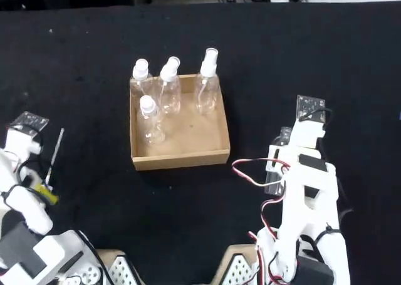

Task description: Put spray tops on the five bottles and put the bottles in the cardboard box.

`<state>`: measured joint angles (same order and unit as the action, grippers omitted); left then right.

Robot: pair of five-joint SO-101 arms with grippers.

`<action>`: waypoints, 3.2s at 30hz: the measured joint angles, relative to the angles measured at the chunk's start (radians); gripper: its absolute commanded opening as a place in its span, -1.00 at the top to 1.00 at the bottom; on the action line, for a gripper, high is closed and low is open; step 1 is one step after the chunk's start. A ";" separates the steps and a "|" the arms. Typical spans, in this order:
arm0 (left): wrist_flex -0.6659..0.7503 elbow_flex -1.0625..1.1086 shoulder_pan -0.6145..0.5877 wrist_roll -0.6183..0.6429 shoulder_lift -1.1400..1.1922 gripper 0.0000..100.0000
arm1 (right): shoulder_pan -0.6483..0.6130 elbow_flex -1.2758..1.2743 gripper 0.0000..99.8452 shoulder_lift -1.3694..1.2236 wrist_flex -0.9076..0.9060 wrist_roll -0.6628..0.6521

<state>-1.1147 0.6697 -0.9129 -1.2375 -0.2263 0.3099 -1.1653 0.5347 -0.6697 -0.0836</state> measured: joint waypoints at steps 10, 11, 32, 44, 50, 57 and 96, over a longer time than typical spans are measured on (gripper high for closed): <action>0.164 0.037 -0.098 -0.115 0.000 0.39 | 0.000 -0.006 0.98 0.000 0.000 0.000; 0.189 0.044 -0.107 -0.121 0.000 0.39 | 0.000 -0.006 0.98 0.000 0.000 0.000; -0.135 -0.207 -0.107 0.535 0.032 0.39 | 0.000 -0.006 0.98 0.000 0.003 0.000; -0.180 -0.169 -0.071 1.023 0.203 0.39 | 0.000 -0.015 0.98 0.000 0.018 -0.021; -0.083 -0.054 -0.060 1.091 0.204 0.61 | 0.000 -0.015 0.98 0.000 0.021 -0.021; -0.080 -0.037 -0.035 1.097 0.204 0.81 | 0.000 -0.015 0.98 0.000 0.021 -0.021; 0.072 -0.233 0.041 0.427 0.321 0.52 | 0.000 -0.015 0.98 0.000 0.025 -0.026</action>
<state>-1.0426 0.4365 -0.8715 -0.8109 0.0944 0.3099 -1.1807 0.5347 -0.6452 -0.1097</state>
